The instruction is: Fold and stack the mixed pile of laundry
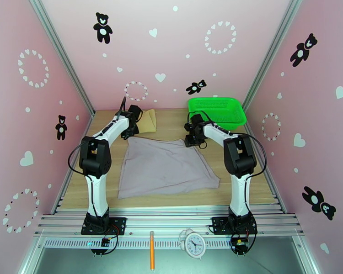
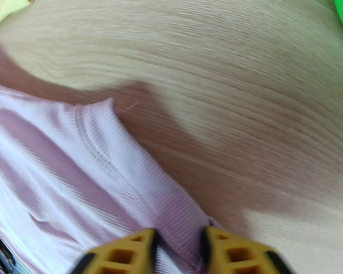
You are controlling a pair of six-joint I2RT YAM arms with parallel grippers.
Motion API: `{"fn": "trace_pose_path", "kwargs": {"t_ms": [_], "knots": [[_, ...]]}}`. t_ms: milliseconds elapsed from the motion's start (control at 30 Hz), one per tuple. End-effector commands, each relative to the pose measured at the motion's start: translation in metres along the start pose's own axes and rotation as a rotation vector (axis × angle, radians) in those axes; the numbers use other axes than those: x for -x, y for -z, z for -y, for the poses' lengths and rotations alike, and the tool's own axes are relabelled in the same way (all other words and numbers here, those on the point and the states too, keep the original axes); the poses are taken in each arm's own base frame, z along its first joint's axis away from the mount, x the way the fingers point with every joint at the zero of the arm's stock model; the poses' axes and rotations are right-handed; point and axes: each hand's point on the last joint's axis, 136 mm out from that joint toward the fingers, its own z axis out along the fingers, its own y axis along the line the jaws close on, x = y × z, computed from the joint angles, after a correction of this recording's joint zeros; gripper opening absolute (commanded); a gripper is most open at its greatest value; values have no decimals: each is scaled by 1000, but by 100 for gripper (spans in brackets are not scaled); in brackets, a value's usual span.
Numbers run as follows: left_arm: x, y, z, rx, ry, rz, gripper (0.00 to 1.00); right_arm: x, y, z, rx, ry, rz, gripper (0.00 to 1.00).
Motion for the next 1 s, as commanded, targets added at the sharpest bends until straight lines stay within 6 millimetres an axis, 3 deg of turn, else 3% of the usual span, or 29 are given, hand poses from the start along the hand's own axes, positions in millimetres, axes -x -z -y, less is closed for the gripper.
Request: {"fn": "trace_pose_path", "kwargs": {"t_ms": [0,200,400,567,700,800,967], "knots": [[2,8,-8,5,19,17,0,3,19,-6,21,4,38,14],[-1,7,-10,13,20,16,0,0,41,-9,13,12,73,5],[-4,5,-11,13,19,12,0,-32,61,-38,84,52,89,7],[-12,-2,-13,24,13,-2,0,-85,51,-76,182,83,7,20],[-19,-9,-14,32,8,-17,0,-112,40,-86,205,73,-62,38],[-22,-13,-14,33,7,-26,0,-106,48,-77,131,54,-47,48],[-24,-13,-14,29,10,-28,0,-69,83,-61,2,-10,66,48]]}}
